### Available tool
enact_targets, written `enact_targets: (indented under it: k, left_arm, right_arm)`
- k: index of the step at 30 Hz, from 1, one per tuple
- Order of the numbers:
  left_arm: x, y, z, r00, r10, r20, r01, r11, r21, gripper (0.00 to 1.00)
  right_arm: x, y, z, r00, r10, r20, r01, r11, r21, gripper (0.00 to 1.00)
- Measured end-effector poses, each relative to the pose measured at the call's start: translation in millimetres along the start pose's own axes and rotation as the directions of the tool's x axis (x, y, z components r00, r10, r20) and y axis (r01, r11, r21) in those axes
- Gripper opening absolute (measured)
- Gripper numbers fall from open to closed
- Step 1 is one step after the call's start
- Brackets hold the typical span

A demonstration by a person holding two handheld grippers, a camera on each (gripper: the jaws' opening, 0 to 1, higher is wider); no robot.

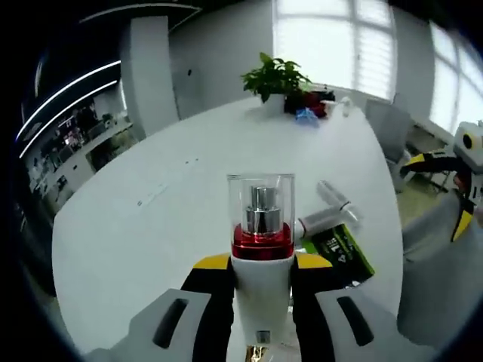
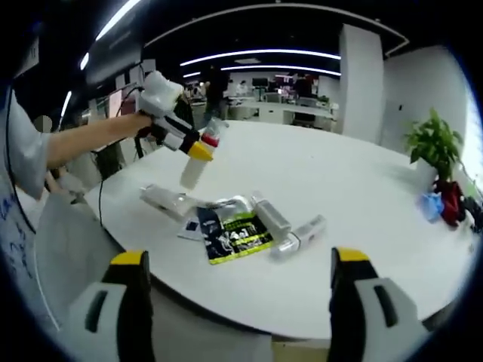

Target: Arrange the skincare products in the storage area until every visible bottle or jar stands upright without overlapping.

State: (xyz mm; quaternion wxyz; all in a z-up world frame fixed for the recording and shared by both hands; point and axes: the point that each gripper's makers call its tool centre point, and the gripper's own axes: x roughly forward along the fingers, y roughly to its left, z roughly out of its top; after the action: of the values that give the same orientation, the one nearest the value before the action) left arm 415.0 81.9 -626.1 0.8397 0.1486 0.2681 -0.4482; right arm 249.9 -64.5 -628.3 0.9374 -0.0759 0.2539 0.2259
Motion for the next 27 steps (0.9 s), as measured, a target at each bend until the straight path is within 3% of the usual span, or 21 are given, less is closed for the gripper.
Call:
enact_targets:
  k: [8,17,27]
  left_arm:
    - [-15,-23.0,-3.0,0.997,-0.055,0.050,0.057,0.997,-0.051,0.25]
    - [-16,-50.1,-9.2,0.991,-0.106,0.080,0.112,0.991,-0.079,0.25]
    - [-7,-74.8,-14.5,0.981,-0.165,0.103,0.178,0.975,-0.130,0.25]
  right_arm:
    - [4,4,6.0,0.999,0.033,0.008,-0.033,0.999,-0.014,1.00]
    - [13,3,18.9,0.997,0.067,0.027,-0.066,0.997,-0.034,1.00]
    - [31,10,43.6,0.979,0.171,0.107,-0.180,0.981,0.075,0.88]
